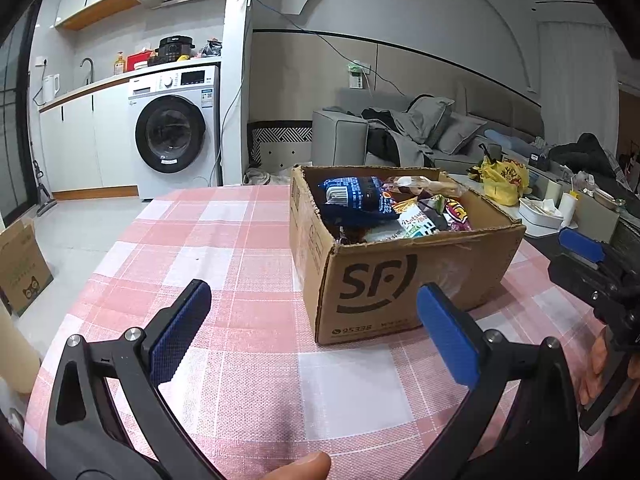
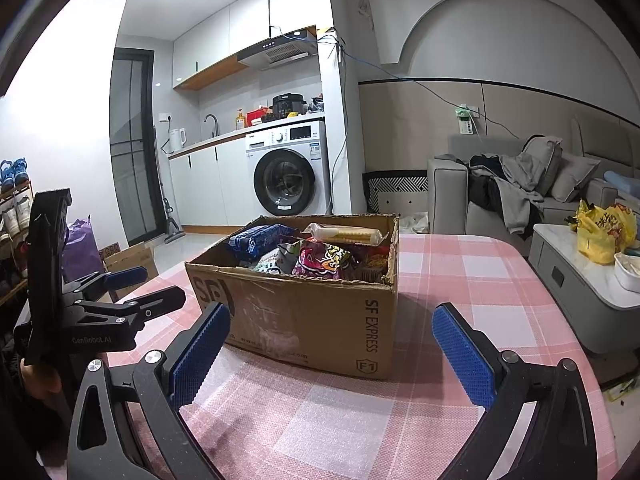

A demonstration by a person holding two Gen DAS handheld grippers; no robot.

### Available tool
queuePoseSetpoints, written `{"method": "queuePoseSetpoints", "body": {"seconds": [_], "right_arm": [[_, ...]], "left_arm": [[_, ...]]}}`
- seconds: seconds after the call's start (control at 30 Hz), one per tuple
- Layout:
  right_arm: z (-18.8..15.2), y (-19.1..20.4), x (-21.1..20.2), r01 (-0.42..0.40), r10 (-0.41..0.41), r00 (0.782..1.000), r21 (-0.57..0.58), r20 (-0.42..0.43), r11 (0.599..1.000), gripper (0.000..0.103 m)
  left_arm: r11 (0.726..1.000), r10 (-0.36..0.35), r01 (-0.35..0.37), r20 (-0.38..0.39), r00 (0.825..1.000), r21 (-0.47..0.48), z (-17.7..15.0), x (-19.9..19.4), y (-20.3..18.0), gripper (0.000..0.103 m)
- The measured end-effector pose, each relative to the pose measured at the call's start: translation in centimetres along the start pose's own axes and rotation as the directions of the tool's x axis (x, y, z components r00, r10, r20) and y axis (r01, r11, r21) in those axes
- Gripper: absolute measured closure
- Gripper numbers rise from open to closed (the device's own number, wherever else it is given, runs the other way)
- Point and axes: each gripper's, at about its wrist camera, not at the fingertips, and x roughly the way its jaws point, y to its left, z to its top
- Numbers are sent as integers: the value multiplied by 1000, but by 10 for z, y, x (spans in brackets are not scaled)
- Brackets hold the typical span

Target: Organize snacks

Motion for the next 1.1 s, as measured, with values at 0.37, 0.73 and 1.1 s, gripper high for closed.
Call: {"method": "queuePoseSetpoints", "body": {"seconds": [0.37,0.73,1.1], "right_arm": [[-2,1,1,0,0,1000,-11,3,1000,0],[-2,2,1,0,0,1000,-19,6,1000,0],[-2,2,2,0,0,1000,-20,4,1000,0]], "left_arm": [[1000,-1,1,4,1000,0,-1,2,-6,0],[1000,-2,2,5,1000,-1,-2,4,-8,0],[1000,-1,1,7,1000,-1,-2,3,-8,0]]}}
